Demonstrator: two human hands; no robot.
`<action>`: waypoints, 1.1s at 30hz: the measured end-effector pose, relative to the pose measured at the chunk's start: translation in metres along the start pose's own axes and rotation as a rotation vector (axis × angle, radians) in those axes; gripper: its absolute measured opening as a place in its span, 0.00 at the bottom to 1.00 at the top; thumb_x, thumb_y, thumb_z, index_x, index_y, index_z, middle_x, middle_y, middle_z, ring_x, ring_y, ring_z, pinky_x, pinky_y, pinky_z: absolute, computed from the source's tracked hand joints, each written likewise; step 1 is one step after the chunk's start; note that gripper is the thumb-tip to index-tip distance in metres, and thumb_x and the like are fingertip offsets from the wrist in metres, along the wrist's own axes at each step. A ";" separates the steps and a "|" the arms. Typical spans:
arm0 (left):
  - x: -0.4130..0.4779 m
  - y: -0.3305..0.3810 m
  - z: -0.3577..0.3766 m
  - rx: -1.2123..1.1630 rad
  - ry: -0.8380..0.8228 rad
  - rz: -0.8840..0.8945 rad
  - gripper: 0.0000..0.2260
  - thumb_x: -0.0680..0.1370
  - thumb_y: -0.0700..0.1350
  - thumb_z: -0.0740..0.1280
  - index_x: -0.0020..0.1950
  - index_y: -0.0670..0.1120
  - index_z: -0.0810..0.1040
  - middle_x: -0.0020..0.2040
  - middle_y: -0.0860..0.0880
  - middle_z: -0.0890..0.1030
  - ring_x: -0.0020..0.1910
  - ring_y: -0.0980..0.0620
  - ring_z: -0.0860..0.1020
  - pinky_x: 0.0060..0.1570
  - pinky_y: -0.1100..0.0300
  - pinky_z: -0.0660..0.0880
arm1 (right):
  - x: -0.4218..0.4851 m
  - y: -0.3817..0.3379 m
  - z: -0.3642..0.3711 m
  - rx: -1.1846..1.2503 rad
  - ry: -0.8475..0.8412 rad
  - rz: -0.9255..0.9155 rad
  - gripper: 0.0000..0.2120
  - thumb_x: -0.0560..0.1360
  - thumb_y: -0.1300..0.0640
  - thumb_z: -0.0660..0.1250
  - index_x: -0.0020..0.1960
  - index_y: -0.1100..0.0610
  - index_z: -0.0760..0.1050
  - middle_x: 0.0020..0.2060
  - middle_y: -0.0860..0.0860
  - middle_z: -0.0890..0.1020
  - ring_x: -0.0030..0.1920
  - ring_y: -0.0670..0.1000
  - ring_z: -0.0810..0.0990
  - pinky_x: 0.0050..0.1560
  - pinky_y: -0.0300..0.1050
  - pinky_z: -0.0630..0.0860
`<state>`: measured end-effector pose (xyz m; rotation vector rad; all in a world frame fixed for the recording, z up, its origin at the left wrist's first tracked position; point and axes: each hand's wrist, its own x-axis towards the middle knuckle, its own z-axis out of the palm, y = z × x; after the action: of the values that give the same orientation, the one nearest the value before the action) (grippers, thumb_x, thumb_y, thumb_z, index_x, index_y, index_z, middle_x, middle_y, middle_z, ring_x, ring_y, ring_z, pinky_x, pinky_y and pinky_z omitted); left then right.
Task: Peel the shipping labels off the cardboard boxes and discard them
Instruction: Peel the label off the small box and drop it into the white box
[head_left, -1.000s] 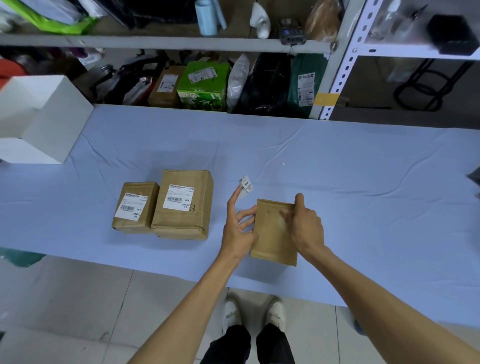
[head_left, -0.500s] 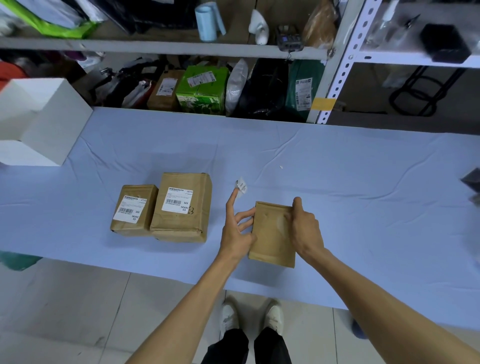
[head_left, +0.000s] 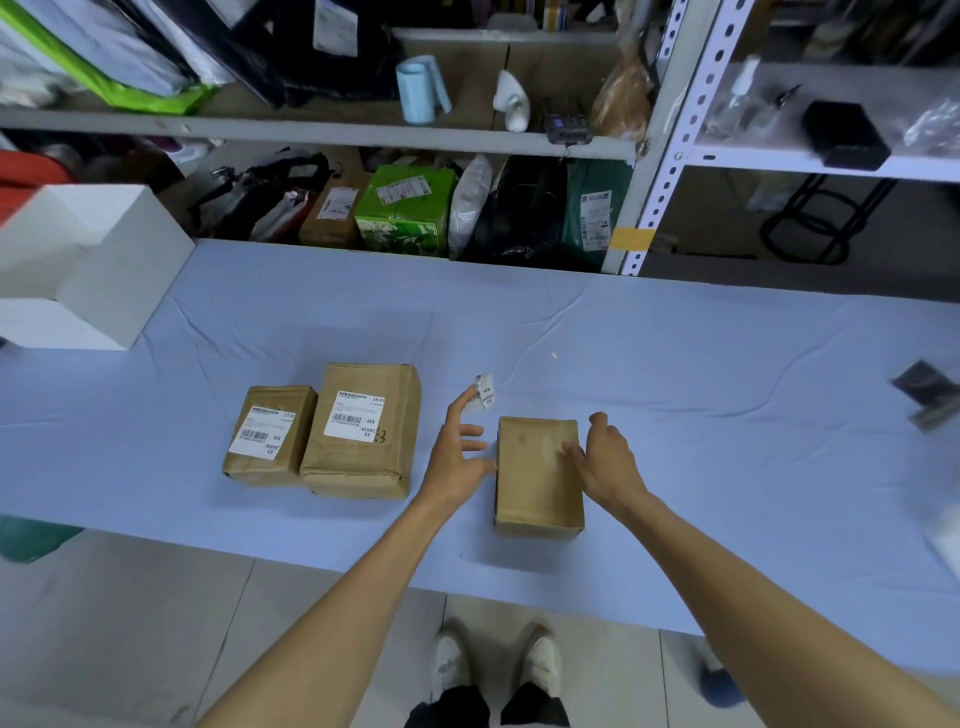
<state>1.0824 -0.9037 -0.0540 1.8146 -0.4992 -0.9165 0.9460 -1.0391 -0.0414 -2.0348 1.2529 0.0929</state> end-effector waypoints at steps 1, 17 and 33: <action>0.002 0.001 -0.001 0.029 0.031 0.016 0.38 0.71 0.31 0.71 0.72 0.60 0.62 0.59 0.44 0.71 0.51 0.51 0.75 0.42 0.68 0.72 | 0.000 -0.002 -0.002 -0.017 0.003 -0.009 0.23 0.80 0.55 0.59 0.71 0.63 0.58 0.64 0.62 0.70 0.62 0.63 0.72 0.57 0.51 0.70; 0.025 0.026 0.005 -0.072 0.321 0.141 0.09 0.74 0.38 0.71 0.38 0.49 0.76 0.40 0.51 0.81 0.45 0.48 0.81 0.48 0.51 0.80 | -0.005 -0.043 0.003 -0.027 -0.122 -0.324 0.18 0.76 0.61 0.61 0.65 0.57 0.66 0.59 0.56 0.77 0.55 0.57 0.76 0.55 0.48 0.74; 0.016 0.039 0.017 -0.130 0.205 0.130 0.08 0.72 0.39 0.74 0.38 0.48 0.77 0.40 0.50 0.82 0.42 0.52 0.83 0.49 0.53 0.81 | -0.016 -0.042 -0.001 0.305 0.120 -0.344 0.06 0.73 0.62 0.67 0.47 0.54 0.77 0.35 0.50 0.83 0.37 0.50 0.82 0.40 0.45 0.77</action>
<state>1.0824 -0.9413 -0.0276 1.7142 -0.4135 -0.6513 0.9707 -1.0171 -0.0113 -1.9734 0.9046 -0.3660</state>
